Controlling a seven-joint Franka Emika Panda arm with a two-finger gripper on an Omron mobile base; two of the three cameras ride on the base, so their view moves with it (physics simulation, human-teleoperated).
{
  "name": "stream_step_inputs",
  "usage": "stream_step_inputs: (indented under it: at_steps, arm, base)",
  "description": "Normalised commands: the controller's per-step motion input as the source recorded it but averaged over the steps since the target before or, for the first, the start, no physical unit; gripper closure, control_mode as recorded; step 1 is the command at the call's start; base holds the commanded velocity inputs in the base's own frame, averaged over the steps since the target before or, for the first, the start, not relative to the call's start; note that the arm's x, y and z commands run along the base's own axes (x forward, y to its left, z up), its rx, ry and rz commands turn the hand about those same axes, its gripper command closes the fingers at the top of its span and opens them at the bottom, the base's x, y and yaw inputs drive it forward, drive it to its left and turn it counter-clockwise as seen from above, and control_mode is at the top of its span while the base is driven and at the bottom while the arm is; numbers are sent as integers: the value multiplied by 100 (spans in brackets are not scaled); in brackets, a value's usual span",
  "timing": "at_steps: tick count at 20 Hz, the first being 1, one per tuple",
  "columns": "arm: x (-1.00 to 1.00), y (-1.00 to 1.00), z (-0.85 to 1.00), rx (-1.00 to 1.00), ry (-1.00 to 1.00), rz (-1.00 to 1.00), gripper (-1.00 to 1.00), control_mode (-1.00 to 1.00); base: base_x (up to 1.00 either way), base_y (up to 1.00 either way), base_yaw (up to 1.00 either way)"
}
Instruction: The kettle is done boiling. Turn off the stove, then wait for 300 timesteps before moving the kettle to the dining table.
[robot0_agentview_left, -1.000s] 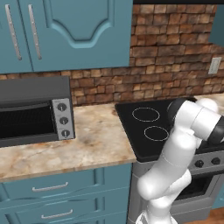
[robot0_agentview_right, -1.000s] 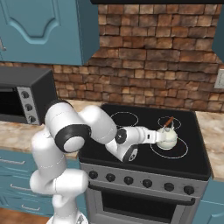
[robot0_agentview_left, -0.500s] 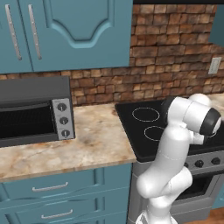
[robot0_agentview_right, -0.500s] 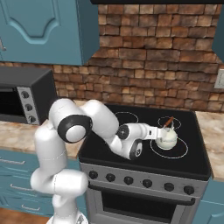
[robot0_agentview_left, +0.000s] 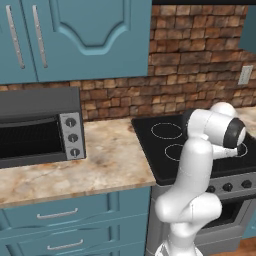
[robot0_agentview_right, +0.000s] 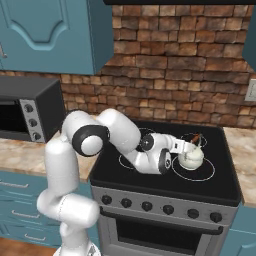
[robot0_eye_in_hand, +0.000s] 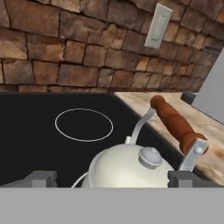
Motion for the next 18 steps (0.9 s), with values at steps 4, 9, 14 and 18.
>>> stream_step_inputs:
  at_steps: [4, 9, 14, 18]
  arm:
    - [-2, -34, -16, 5, 0, 0, -100, -100]
    - [-23, -46, 0, 4, -1, 0, -100, -100]
    - [-40, -33, 0, 4, -3, 0, -100, -100]
    - [-43, -14, 0, 2, -4, 0, -100, -100]
  base:
    - [0, 0, 0]
    - [0, 0, 0]
    - [0, 0, 0]
    - [0, 0, 0]
